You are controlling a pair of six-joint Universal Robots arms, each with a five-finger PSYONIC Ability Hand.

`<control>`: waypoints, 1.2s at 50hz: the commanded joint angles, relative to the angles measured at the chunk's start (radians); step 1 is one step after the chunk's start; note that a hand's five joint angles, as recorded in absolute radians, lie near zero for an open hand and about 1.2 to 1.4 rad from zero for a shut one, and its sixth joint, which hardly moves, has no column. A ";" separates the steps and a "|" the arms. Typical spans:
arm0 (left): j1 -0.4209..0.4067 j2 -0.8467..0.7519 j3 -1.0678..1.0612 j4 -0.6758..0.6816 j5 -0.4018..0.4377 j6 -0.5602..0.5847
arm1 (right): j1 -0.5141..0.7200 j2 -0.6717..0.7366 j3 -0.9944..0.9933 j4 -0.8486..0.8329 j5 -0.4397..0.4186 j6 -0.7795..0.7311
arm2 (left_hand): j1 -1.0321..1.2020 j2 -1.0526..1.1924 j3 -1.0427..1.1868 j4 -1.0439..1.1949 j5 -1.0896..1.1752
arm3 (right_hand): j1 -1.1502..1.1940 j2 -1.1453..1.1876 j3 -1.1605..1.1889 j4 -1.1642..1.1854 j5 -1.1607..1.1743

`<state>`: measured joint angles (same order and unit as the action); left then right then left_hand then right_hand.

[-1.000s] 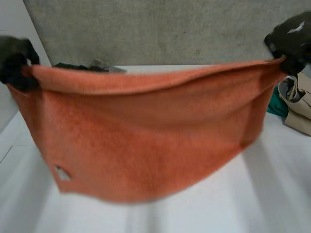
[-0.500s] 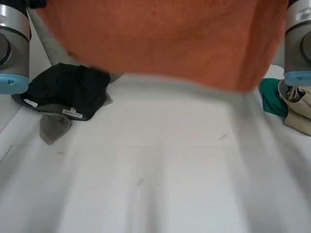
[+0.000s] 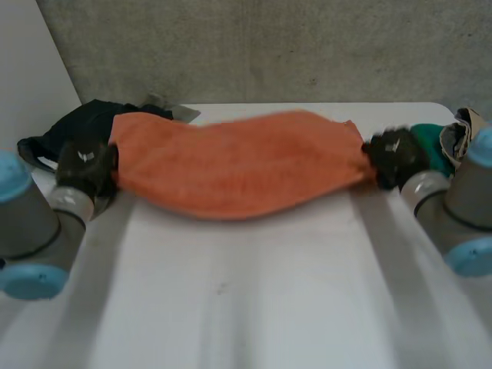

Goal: Fold the laundry.

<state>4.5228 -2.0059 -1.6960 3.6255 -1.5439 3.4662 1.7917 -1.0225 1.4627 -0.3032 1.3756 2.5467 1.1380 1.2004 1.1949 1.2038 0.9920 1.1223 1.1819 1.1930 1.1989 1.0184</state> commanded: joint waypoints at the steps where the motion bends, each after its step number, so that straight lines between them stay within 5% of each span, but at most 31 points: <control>1: 0.022 -0.050 -0.096 0.048 0.024 0.099 | 0.003 0.061 0.062 -0.004 0.016 -0.042 | 0.258 0.196 0.201 0.192 0.230 | 0.274 0.214 0.203 0.197 0.203; 4: 0.022 -0.028 -0.116 0.053 0.044 0.113 | 0.003 0.061 0.073 0.001 0.023 -0.033 | 0.258 0.196 0.201 0.192 0.230 | 0.274 0.214 0.203 0.197 0.203; 8: 0.022 0.009 -0.162 0.053 0.128 0.123 | 0.005 0.045 0.082 0.009 0.023 -0.013 | -0.230 -0.293 -0.287 -0.296 -0.259 | 0.274 0.214 0.203 0.197 0.203; 14: 0.032 0.001 -0.201 0.062 0.241 0.172 | 0.005 0.022 0.100 0.016 0.019 -0.003 | -0.393 -0.455 -0.450 -0.459 -0.422 | 0.274 0.214 0.203 0.197 0.203; 29: 0.055 -0.019 -0.229 0.110 0.260 0.281 | 0.006 0.016 0.107 0.016 0.023 -0.005 | -0.314 -0.376 -0.371 -0.380 -0.342 | 0.274 0.214 0.203 0.197 0.203; 43: 0.148 0.171 -0.284 -0.235 0.249 0.211 | -0.003 0.007 0.113 0.018 0.017 -0.008 | -0.334 -0.397 -0.391 -0.400 -0.363 | 0.274 0.214 0.203 0.197 0.203; 60: 0.164 0.032 -0.194 -0.173 0.269 0.275 | 0.006 0.010 0.120 0.019 0.019 -0.014 | -0.314 -0.376 -0.371 -0.380 -0.343 | 0.274 0.214 0.203 0.197 0.203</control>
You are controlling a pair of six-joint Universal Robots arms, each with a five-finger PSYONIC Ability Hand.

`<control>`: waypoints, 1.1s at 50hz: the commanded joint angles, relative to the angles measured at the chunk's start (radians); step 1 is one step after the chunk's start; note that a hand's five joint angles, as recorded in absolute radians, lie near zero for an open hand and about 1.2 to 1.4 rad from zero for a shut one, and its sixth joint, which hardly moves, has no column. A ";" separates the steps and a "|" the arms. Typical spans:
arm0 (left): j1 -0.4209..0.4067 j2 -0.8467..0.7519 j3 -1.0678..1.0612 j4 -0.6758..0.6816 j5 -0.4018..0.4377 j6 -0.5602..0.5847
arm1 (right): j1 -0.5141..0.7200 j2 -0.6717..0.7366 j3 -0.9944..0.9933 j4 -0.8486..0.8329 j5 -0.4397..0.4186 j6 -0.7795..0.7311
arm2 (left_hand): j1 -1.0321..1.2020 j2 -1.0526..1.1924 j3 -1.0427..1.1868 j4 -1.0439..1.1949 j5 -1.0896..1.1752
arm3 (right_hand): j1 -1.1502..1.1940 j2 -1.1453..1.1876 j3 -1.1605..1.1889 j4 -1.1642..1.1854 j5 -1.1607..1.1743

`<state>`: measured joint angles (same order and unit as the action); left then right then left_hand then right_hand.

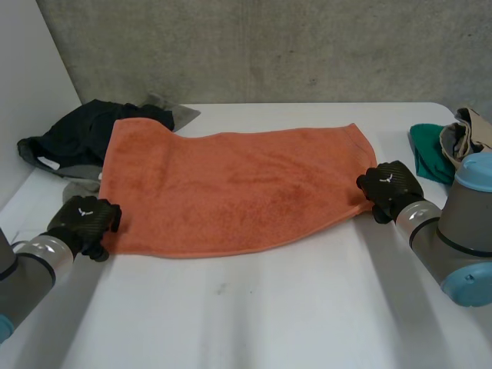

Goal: Fold the laundry.

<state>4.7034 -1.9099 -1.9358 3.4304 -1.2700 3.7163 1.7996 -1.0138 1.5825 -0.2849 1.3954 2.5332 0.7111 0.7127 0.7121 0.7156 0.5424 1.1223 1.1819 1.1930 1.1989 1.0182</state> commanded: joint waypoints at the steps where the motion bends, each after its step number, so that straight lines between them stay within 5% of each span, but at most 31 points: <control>1: -0.020 -0.070 0.052 0.026 -0.005 0.025 | -0.002 0.000 0.001 0.001 -0.001 -0.001 | 0.119 0.117 0.118 0.114 0.113 | 0.274 0.214 0.203 0.197 0.204; 8: -0.032 -0.112 0.104 0.027 -0.008 0.011 | -0.003 0.000 0.005 0.001 0.005 -0.004 | 0.684 0.683 0.683 0.680 0.678 | 0.274 0.214 0.203 0.197 0.204; 15: -0.042 -0.016 0.064 -0.049 -0.057 -0.012 | -0.006 -0.061 0.014 0.064 0.011 -0.053 | 0.685 0.684 0.684 0.681 0.679 | 0.274 0.214 0.203 0.197 0.204; 19: -0.042 0.194 0.012 -0.192 -0.078 -0.044 | -0.029 -0.167 0.034 0.293 0.013 -0.207 | 0.685 0.684 0.684 0.681 0.679 | 0.274 0.214 0.203 0.197 0.204; 27: 0.016 0.364 -0.041 -0.553 -0.072 0.019 | -0.127 -0.275 0.080 0.766 0.014 -0.499 | 0.685 0.684 0.684 0.681 0.679 | 0.274 0.214 0.203 0.197 0.204; 32: 0.038 0.333 -0.035 -0.701 -0.049 0.076 | -0.125 -0.290 0.080 0.745 0.013 -0.507 | 0.685 0.684 0.684 0.681 0.679 | 0.274 0.214 0.203 0.197 0.204; 40: -0.055 0.177 0.092 -0.551 -0.081 0.054 | -0.097 -0.194 0.024 0.633 0.019 -0.473 | 0.685 0.684 0.684 0.681 0.679 | 0.274 0.214 0.203 0.197 0.204; 49: -0.170 -0.116 0.444 -0.232 -0.265 -0.022 | -0.039 0.010 -0.211 0.279 0.092 -0.363 | 0.685 0.684 0.684 0.681 0.679 | 0.274 0.214 0.203 0.197 0.204; 55: -0.226 -0.328 0.688 -0.178 -0.336 -0.024 | -0.013 0.180 -0.373 0.094 0.106 -0.366 | 0.685 0.684 0.684 0.681 0.679 | 0.274 0.214 0.203 0.197 0.204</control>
